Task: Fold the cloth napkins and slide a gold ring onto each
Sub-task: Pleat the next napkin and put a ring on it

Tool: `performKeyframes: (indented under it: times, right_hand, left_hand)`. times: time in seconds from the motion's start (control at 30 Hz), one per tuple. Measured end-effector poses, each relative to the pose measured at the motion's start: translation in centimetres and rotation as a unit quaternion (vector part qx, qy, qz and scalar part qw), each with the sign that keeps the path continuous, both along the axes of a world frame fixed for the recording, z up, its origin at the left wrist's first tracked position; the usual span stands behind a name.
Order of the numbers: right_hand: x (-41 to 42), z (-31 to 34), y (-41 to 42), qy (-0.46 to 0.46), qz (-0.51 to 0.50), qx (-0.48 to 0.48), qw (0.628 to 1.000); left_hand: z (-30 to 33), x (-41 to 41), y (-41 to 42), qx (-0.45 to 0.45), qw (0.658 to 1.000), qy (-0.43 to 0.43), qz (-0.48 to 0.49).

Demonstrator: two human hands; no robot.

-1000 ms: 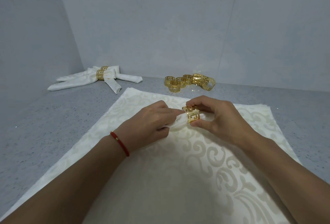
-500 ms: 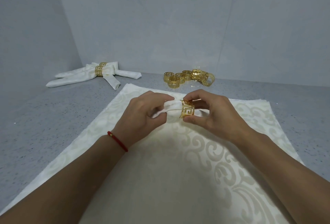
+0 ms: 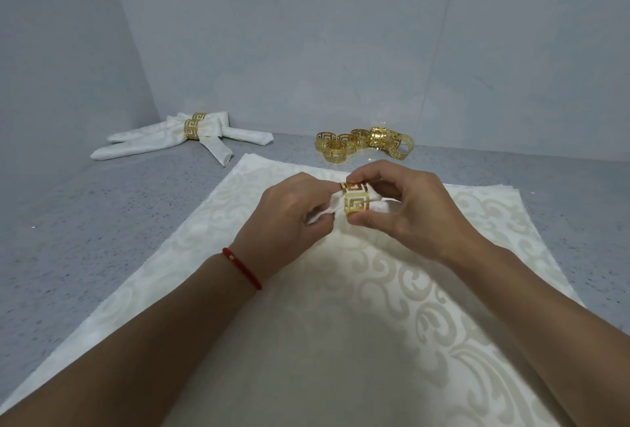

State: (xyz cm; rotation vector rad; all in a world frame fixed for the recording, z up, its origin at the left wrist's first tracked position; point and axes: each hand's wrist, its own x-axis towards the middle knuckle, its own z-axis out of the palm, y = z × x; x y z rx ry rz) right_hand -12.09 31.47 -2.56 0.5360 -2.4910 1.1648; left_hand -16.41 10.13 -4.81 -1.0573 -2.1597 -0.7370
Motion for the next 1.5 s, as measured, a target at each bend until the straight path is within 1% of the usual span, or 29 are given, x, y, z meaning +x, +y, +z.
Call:
performKeyframes:
  times: [0.1, 0.17, 0.23, 0.33, 0.4, 0.47, 0.53, 0.57, 0.63, 0.7, 0.73, 0.77, 0.8, 0.87, 0.9, 0.93, 0.97, 1.03, 1.07, 1.2, 1.27, 1.3, 1.37, 1.43, 1.5]
  right_hand:
    - [-0.1, 0.0, -0.2, 0.021, -0.006, 0.034, 0.999]
    - [-0.2, -0.3, 0.0, 0.023, -0.012, 0.053, 0.998]
    - [0.0, -0.5, -0.2, 0.008, -0.022, 0.052, 0.998]
    - [0.2, -0.6, -1.0, 0.052, -0.032, 0.095, 0.994]
    - [0.2, -0.5, -1.4, 0.067, -0.024, 0.102, 0.992]
    - [0.3, -0.2, -1.2, 0.015, -0.023, 0.055, 0.998]
    - [0.1, -0.1, -0.9, -0.072, -0.048, -0.052, 0.995]
    - [0.0, -0.2, -0.9, -0.100, -0.063, -0.085, 0.989]
    - [-0.2, -0.6, -0.8, -0.121, -0.087, -0.089, 0.985]
    - [-0.2, -0.8, -0.7, -0.150, -0.081, -0.129, 0.977]
    - [-0.2, -0.7, -0.7, -0.165, -0.070, -0.155, 0.972]
    - [-0.1, -0.6, -0.5, -0.178, -0.058, -0.183, 0.965]
    - [-0.1, -0.6, -0.3, -0.187, -0.045, -0.209, 0.959]
    - [0.1, -0.7, 0.1, -0.200, -0.014, -0.257, 0.945]
    - [0.2, -0.8, 0.0, -0.203, -0.001, -0.272, 0.941]
    - [0.3, -0.8, 0.0, -0.202, 0.014, -0.278, 0.939]
    - [0.4, -0.8, -0.2, -0.201, 0.026, -0.283, 0.938]
    - [0.5, -0.6, -0.3, -0.203, 0.042, -0.291, 0.934]
    - [0.5, -0.6, -0.2, -0.209, 0.043, -0.298, 0.931]
    - [0.5, -0.6, 0.8, -0.216, 0.004, -0.315, 0.924]
    - [0.5, -0.6, 1.0, -0.208, -0.016, -0.307, 0.928]
    - [0.4, -0.5, 1.1, -0.200, -0.029, -0.287, 0.936]
    - [0.1, -0.5, 1.2, -0.199, -0.055, -0.219, 0.953]
    - [-0.2, -0.7, 1.3, -0.211, -0.078, -0.147, 0.963]
    - [-0.4, -0.8, 1.7, -0.205, -0.088, -0.069, 0.972]
  left_hand:
    - [-0.2, 0.4, 0.5, 0.012, 0.999, 0.022, 0.039]
    - [-0.2, 0.3, 0.5, 0.019, 0.999, 0.019, 0.038]
    - [-0.2, 0.1, 0.4, 0.004, 0.999, 0.021, 0.024]
    - [-0.3, 0.0, 0.8, -0.018, 1.000, 0.015, 0.003]
    - [-0.3, 0.0, 0.9, -0.008, 1.000, 0.011, 0.014]
    - [-0.3, -0.2, 0.8, 0.010, 0.999, 0.023, 0.025]
    - [-0.2, -0.2, 0.6, 0.012, 0.999, 0.037, 0.028]
    - [-0.2, -0.3, 0.6, 0.008, 0.999, 0.042, 0.026]
    - [-0.3, -0.3, 0.7, -0.003, 0.999, 0.039, 0.021]
    - [-0.5, -0.4, 0.7, -0.011, 0.999, 0.032, 0.018]
    - [-0.6, -0.5, 0.6, -0.009, 1.000, 0.019, 0.016]
    - [-0.5, -0.5, 0.4, -0.003, 1.000, -0.012, 0.013]
    - [-0.4, -0.3, 0.3, 0.004, 0.998, -0.064, 0.009]
    - [-0.1, 0.2, 0.1, 0.020, 0.981, -0.190, -0.011]
    - [0.1, 0.4, 0.2, 0.026, 0.972, -0.232, -0.017]
    - [0.4, 0.6, 0.3, 0.021, 0.967, -0.253, -0.016]
    - [0.6, 0.7, 0.4, 0.001, 0.967, -0.255, -0.013]
    - [0.9, 0.5, 0.4, -0.042, 0.973, -0.229, -0.011]
    - [1.0, 0.5, 0.2, -0.042, 0.973, -0.227, -0.011]
    - [0.8, 0.3, -0.6, 0.005, 0.961, -0.275, -0.011]
    - [0.7, 0.1, -0.9, 0.008, 0.961, -0.277, -0.002]
    - [0.7, -0.1, -1.0, 0.015, 0.961, -0.277, 0.000]
    - [0.7, -0.2, -1.2, 0.030, 0.960, -0.278, -0.011]
    - [0.9, -0.2, -1.7, 0.021, 0.958, -0.286, -0.013]
    - [1.5, -0.4, -2.5, -0.013, 0.943, -0.332, 0.026]
